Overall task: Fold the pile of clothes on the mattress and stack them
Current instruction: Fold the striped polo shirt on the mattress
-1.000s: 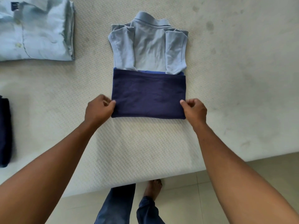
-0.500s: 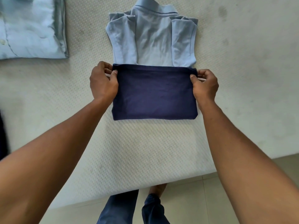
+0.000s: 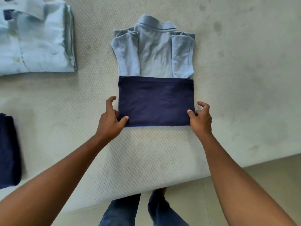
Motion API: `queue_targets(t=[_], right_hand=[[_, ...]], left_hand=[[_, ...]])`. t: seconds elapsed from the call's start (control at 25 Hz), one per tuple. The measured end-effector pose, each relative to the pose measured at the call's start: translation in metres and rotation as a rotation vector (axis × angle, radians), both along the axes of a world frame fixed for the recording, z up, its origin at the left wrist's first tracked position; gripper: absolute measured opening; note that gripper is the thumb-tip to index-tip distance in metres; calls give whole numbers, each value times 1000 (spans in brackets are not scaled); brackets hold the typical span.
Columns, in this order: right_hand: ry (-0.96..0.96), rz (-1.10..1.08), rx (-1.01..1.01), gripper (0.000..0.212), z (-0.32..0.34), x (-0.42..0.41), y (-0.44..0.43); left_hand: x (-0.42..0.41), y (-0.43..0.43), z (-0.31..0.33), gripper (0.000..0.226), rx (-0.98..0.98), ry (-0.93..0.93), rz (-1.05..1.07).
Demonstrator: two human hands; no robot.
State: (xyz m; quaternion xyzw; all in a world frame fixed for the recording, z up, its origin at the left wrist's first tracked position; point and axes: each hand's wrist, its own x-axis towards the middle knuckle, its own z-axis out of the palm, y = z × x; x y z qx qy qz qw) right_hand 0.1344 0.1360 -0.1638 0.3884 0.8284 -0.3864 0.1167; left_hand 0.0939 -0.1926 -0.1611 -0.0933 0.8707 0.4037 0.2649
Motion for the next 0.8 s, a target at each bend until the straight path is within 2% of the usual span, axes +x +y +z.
queue_targets(t=[0.08,0.2,0.32,0.4,0.48,0.64,0.8], right_hand=[[31,22,-45,43,9,4,3],[92,25,-155,25,24,3,6],[195,-70,-333,24,48,-20,11],[218,-160,-458,19,67,-49,22],[224,-213,-550,29,83,-90,31],[247,-305,-565,31,91,-196,37],[257,-341,-583,39,50,-283,38]], left_hand=[[4,-10,7,66,91,-21,13],[-2,-17,18,28,188,9,44],[-26,-17,39,35,407,24,160],[-58,-11,55,32,569,12,258],[-100,-3,66,28,644,-9,352],[-199,19,65,36,595,-53,583],[-275,43,40,34,447,-39,699]])
